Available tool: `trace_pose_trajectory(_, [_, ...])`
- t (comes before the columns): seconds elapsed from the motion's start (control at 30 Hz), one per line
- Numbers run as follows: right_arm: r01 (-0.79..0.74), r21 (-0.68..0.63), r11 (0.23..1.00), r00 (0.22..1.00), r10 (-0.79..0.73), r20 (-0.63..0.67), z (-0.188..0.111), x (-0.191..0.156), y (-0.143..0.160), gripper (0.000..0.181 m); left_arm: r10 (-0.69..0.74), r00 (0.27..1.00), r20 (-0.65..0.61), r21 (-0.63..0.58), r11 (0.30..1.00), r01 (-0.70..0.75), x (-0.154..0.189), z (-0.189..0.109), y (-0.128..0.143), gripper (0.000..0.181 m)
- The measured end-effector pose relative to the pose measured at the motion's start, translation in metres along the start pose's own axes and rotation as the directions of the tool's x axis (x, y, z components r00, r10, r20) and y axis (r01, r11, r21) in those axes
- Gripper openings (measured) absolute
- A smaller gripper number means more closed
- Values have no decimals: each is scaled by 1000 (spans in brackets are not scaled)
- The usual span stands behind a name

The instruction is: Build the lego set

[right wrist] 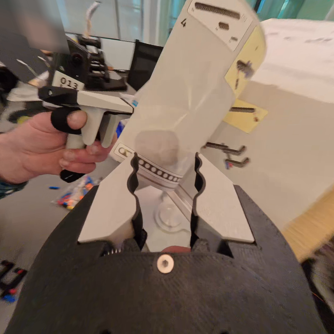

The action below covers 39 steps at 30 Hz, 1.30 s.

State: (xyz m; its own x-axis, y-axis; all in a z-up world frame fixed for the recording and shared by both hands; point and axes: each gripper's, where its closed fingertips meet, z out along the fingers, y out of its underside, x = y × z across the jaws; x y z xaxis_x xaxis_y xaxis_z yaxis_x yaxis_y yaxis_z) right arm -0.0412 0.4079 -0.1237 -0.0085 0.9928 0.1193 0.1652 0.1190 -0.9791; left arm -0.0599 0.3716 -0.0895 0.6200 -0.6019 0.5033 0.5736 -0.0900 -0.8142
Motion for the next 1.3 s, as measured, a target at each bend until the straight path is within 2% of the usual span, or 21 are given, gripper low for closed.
trace_pose_trajectory(0.13, [-6,-33,999,991,10,133,35,-27,-1,62,38,999,32,-23,999,-38,0,-28,-17,0])
trace_pose_trajectory(0.37, [102,-101,990,973,-78,219,84,-63,-12,60,97,988,122,-18,995,-96,-16,-87,-58,0])
trace_pose_trajectory(0.63, [186,-211,960,947,-117,300,138,-93,-12,65,124,958,258,-21,992,-123,-63,-142,-83,0])
trace_pose_trajectory(0.83, [197,-318,927,932,-75,356,172,-109,0,71,75,940,333,-11,997,-76,-106,-172,-82,0])
trace_pose_trajectory(0.9, [219,-333,917,924,-85,374,170,-118,-1,73,50,938,344,8,998,-56,-116,-181,-82,0])
trace_pose_trajectory(0.97, [254,-289,923,931,-152,332,158,-117,-15,75,39,934,355,27,998,-52,-122,-189,-84,0])
trace_pose_trajectory(1.1, [289,-224,931,957,-275,93,128,-69,-38,71,39,922,384,43,997,-60,-130,-207,-94,0])
trace_pose_trajectory(1.13, [282,-228,932,959,-276,57,124,-57,-38,71,36,918,396,41,998,-57,-133,-211,-95,0])
trace_pose_trajectory(1.2, [234,-231,945,972,-225,63,120,-45,-31,63,35,921,389,28,998,-49,-133,-211,-92,0])
trace_pose_trajectory(1.3, [187,-198,962,982,-176,71,121,-38,-25,53,64,933,353,-60,997,-46,-122,-196,-71,0])
